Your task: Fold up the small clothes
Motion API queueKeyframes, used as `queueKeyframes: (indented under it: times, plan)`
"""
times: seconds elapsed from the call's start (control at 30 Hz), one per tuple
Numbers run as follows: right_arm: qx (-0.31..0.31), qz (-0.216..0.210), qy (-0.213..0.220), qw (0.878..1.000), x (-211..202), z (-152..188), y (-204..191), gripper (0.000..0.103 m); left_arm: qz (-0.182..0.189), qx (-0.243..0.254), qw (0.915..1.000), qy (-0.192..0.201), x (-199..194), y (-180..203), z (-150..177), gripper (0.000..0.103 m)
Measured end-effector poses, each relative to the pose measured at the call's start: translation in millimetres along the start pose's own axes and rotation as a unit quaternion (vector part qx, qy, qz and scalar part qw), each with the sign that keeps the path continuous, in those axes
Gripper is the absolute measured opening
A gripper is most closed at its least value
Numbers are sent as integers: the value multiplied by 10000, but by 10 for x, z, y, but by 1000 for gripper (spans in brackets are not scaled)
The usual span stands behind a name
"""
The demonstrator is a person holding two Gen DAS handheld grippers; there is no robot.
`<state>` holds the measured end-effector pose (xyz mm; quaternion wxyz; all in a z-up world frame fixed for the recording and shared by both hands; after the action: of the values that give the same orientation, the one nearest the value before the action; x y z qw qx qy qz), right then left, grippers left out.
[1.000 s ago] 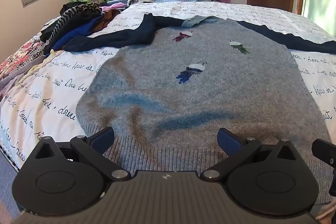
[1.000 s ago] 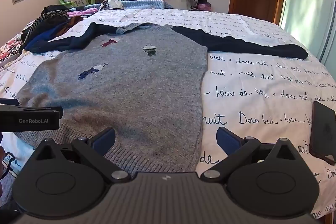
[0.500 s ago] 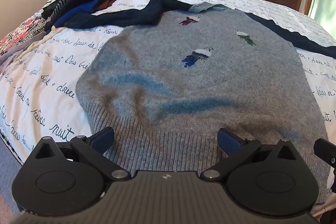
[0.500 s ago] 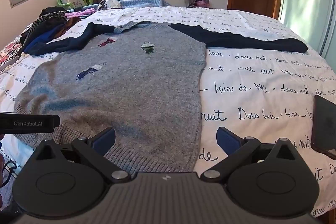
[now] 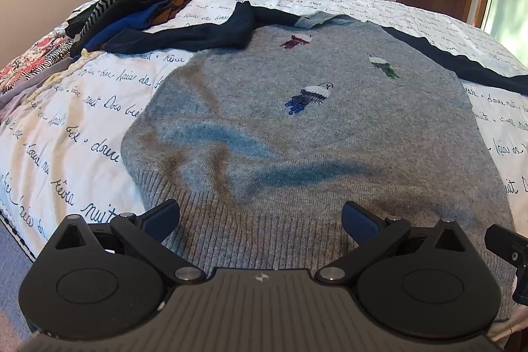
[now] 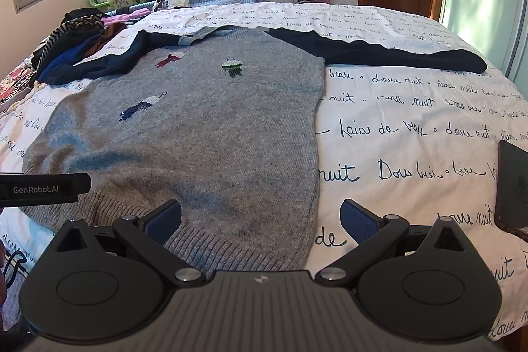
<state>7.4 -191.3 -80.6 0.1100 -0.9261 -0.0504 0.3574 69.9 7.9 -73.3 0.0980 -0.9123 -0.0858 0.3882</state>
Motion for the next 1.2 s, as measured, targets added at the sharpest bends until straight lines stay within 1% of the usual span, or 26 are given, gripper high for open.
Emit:
queueKeyframes:
  times: [0.33,0.8,1.1,1.2]
  plan:
    - [18,-27,-25,10000,10,18,-6,103,-45,63,9999,88,3,-12,2,103]
    - [60,-101,-72,9999,30,48,0,103,-88,143,9998,44,29,-20,31,103]
    - [93,-164,-55,9998,32,46,14,103,-117,218,9997,66,47,-13,24,103]
    - [69,-207,10,9998,25,14,25,103,-117,241,9995,142,38,-2,-13,103]
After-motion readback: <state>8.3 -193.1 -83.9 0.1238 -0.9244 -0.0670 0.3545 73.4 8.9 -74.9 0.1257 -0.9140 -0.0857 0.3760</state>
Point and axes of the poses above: each gripper's, at about its wrist camera, not at the fingertips, and x roughly the way its jaws point, y to its right, z to its underside, the point moved 10 cm from there along x, roughly the way its jaws point, and after that the axes turned 14 degrees about -z, right-handed, at the moved point
